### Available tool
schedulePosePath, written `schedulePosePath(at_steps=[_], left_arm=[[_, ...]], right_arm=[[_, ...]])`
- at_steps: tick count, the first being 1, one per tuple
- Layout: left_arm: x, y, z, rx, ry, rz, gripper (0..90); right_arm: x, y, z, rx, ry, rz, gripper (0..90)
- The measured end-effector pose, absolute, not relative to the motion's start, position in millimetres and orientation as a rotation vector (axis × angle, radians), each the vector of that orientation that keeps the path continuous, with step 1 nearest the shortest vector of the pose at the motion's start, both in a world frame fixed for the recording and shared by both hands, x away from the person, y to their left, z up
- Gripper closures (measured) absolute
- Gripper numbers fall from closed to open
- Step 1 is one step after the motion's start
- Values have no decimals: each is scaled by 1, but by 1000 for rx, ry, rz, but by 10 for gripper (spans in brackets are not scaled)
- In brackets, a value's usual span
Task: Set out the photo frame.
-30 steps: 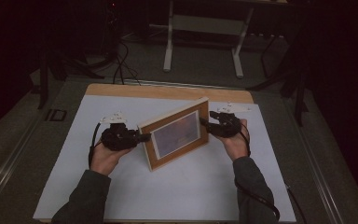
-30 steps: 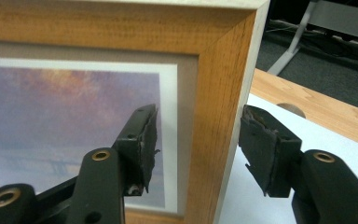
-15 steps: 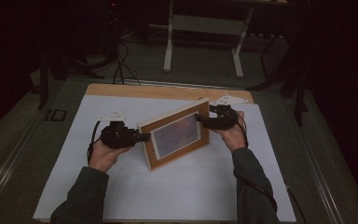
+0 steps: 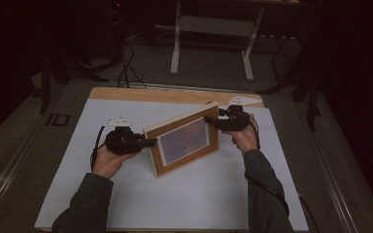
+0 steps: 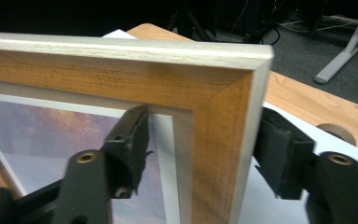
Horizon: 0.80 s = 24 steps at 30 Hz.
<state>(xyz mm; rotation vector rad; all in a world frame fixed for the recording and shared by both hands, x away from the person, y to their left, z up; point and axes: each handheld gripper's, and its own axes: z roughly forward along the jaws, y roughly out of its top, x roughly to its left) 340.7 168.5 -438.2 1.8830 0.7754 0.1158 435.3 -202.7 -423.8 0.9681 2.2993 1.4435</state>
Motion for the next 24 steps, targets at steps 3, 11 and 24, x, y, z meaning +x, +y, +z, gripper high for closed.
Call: schedulePosePath(at_steps=[3, 11, 24], left_arm=[[343, 170, -438, 1871, 820, 152, 711], [350, 173, -439, 1818, 907, 194, 710], [358, 167, -443, 1763, 954, 276, 661]], right_arm=[[434, -206, -424, 989, 2286, 1449, 467], [430, -211, -425, 1021, 2261, 1448, 597], [422, -211, -424, 1080, 2208, 1402, 615]])
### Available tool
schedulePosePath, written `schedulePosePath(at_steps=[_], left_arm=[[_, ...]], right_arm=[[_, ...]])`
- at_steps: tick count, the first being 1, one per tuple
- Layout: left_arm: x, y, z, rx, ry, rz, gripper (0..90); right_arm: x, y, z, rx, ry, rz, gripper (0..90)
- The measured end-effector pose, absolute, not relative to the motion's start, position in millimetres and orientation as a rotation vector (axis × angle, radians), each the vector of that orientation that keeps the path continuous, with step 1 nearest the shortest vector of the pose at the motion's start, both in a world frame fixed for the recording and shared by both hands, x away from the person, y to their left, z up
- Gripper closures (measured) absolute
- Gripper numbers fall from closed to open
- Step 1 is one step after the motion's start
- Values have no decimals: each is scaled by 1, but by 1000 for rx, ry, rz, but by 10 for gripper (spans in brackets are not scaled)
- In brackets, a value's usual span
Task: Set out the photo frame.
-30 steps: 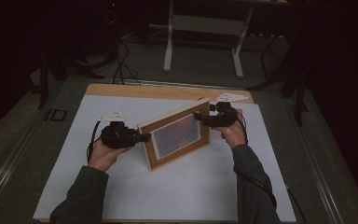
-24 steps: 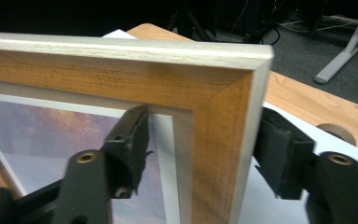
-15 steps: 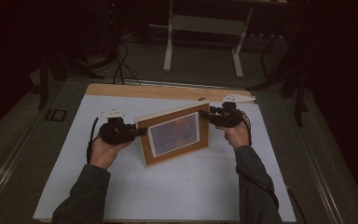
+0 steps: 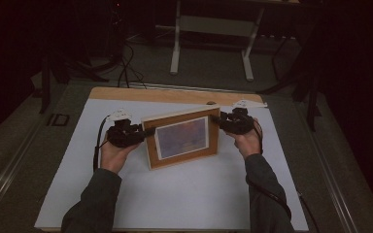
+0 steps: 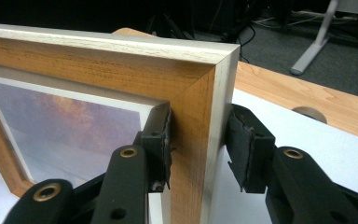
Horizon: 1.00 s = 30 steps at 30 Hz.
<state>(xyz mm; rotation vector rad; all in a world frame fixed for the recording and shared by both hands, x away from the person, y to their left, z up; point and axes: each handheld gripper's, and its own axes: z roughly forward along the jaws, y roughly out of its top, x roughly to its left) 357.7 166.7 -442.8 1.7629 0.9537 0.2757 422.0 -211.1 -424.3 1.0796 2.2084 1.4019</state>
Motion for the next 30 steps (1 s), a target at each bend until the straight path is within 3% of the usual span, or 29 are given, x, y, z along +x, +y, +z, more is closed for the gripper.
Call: schedulePosePath(at_steps=[30], left_arm=[[380, 170, -448, 1678, 1003, 267, 555]], right_arm=[[391, -212, -421, 1175, 2210, 1332, 623]])
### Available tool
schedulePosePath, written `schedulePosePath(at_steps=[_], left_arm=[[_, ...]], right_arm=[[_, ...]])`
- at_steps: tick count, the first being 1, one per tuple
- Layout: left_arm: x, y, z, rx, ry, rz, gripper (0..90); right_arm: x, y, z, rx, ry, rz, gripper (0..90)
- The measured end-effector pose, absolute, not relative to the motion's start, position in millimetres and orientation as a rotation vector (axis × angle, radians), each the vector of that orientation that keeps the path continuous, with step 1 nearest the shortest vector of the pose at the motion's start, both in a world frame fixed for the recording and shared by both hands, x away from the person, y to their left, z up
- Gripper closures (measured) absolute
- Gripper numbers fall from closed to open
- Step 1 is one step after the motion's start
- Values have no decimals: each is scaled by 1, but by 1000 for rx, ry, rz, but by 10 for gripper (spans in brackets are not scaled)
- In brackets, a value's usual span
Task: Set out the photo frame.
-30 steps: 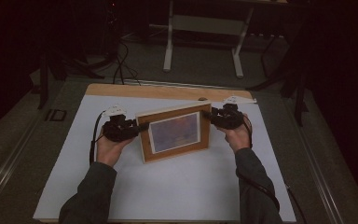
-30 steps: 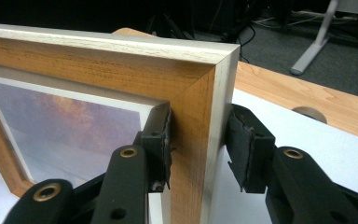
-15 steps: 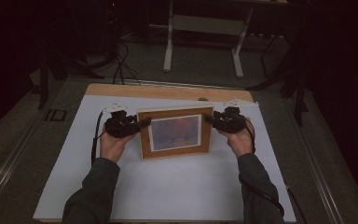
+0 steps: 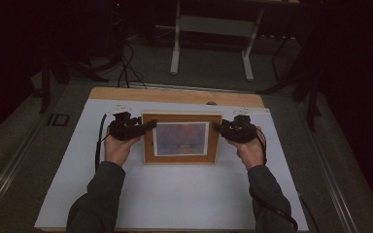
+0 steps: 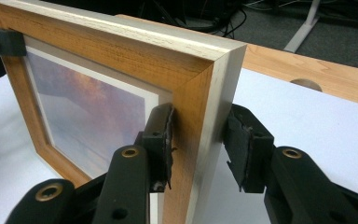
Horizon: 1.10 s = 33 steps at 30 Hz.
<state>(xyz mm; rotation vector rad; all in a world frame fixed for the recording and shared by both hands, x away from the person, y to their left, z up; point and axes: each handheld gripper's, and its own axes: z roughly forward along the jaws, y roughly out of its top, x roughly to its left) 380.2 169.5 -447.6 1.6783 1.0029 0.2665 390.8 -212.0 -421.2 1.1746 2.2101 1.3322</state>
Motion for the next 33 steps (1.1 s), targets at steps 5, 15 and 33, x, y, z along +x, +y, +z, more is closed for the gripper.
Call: schedulePosePath(at_steps=[5, 15, 33], left_arm=[[379, 170, -447, 1681, 1001, 263, 554], [378, 172, -447, 1679, 1010, 260, 543], [370, 173, -445, 1690, 1038, 274, 446]], right_arm=[[389, -211, -420, 1181, 2213, 1331, 624], [384, -211, -421, 1176, 2220, 1337, 628], [381, -211, -422, 1145, 2193, 1326, 542]])
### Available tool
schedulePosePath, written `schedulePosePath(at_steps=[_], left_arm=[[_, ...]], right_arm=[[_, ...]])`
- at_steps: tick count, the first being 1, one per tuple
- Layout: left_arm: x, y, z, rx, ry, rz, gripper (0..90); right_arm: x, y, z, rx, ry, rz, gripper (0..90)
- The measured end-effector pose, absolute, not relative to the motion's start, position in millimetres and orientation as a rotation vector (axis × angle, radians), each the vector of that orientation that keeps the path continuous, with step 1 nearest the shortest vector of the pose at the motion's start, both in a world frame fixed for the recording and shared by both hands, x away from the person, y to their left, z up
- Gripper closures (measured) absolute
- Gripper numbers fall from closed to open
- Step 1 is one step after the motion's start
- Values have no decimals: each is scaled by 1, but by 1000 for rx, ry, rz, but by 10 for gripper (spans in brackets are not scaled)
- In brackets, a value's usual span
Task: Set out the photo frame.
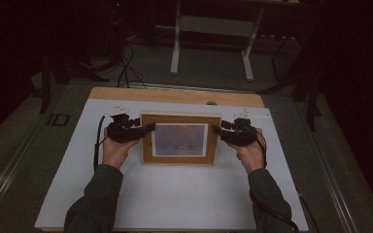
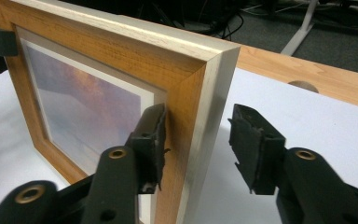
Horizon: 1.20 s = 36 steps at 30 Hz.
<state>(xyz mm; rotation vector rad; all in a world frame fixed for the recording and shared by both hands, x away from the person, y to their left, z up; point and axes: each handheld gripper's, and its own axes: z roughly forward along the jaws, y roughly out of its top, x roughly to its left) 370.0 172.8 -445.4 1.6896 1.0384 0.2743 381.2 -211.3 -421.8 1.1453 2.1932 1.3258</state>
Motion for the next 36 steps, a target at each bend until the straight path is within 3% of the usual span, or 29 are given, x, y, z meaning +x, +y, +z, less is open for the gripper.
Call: schedulePosePath(at_steps=[9, 25, 31, 36], left_arm=[[361, 185, -442, 1652, 1047, 278, 402], [339, 206, -438, 1652, 1105, 319, 389], [328, 215, -449, 1681, 1176, 374, 379], [321, 226, -468, 1696, 1334, 416, 379]], right_arm=[[378, -215, -419, 1129, 2206, 1329, 471], [373, -229, -422, 1138, 2226, 1341, 442], [372, -235, -429, 1159, 2228, 1353, 440], [371, -240, -438, 1180, 2238, 1341, 441]])
